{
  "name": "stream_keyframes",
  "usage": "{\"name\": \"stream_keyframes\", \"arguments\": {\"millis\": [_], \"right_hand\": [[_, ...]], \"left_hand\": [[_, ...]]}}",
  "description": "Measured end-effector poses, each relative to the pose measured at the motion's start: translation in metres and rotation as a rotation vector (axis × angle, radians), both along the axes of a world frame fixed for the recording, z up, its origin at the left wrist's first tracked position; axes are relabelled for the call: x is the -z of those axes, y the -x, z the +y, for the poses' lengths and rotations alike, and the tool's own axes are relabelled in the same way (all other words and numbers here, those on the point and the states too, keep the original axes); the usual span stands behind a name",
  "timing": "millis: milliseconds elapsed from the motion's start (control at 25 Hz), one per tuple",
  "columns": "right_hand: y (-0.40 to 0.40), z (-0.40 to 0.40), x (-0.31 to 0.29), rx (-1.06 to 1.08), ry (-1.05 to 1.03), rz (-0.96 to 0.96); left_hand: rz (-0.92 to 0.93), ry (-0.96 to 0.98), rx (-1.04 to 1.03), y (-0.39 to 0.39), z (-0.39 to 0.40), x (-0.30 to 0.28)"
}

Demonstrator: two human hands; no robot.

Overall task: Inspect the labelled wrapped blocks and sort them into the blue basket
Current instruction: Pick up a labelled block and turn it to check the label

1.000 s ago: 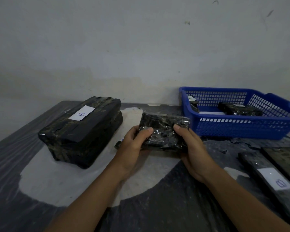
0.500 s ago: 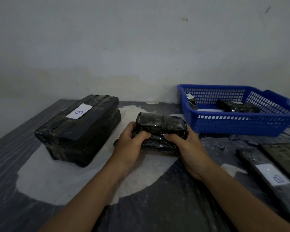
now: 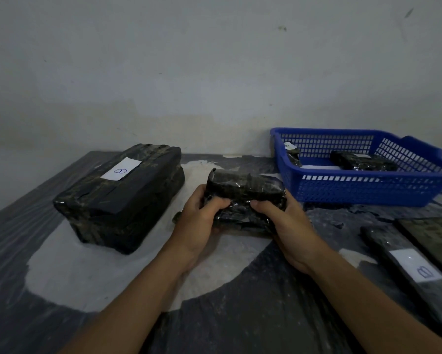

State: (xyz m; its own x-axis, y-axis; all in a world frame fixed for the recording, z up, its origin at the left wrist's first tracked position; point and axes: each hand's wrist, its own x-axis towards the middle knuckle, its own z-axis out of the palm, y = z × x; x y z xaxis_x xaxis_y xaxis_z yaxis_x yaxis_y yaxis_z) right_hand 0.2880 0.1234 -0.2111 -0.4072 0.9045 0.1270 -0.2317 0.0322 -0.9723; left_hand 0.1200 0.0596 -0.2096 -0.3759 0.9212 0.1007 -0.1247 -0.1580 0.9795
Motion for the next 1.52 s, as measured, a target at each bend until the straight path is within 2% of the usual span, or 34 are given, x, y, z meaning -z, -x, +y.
{"name": "stream_keyframes", "arguments": {"millis": [320,520,640,720,920,1080,1240,1520], "right_hand": [[0.000,-0.005,-0.003,0.002,-0.082,-0.030],[-0.001,-0.017,-0.007,-0.060,-0.274,-0.143],[0.000,-0.017,-0.006,-0.007,-0.274,-0.107],[0.000,-0.012,-0.009,0.013,-0.159,-0.047],[-0.001,-0.002,-0.002,-0.053,-0.042,0.053],[-0.001,0.000,0.003,-0.089,-0.043,0.053],[-0.001,-0.002,0.000,-0.022,-0.037,0.033],[-0.001,-0.002,0.001,0.036,-0.098,-0.008]], "left_hand": [[-0.093,0.014,-0.008,0.002,0.002,0.001],[-0.198,0.010,-0.033,0.003,-0.005,-0.010],[-0.139,0.005,0.061,-0.003,-0.010,-0.014],[-0.054,0.017,0.114,-0.005,-0.011,-0.010],[0.057,-0.035,0.057,-0.005,-0.008,-0.005],[0.094,-0.048,0.091,-0.005,-0.008,-0.001],[0.166,-0.051,0.017,-0.008,-0.009,-0.001],[0.136,-0.050,0.000,-0.003,-0.004,0.001]]}}
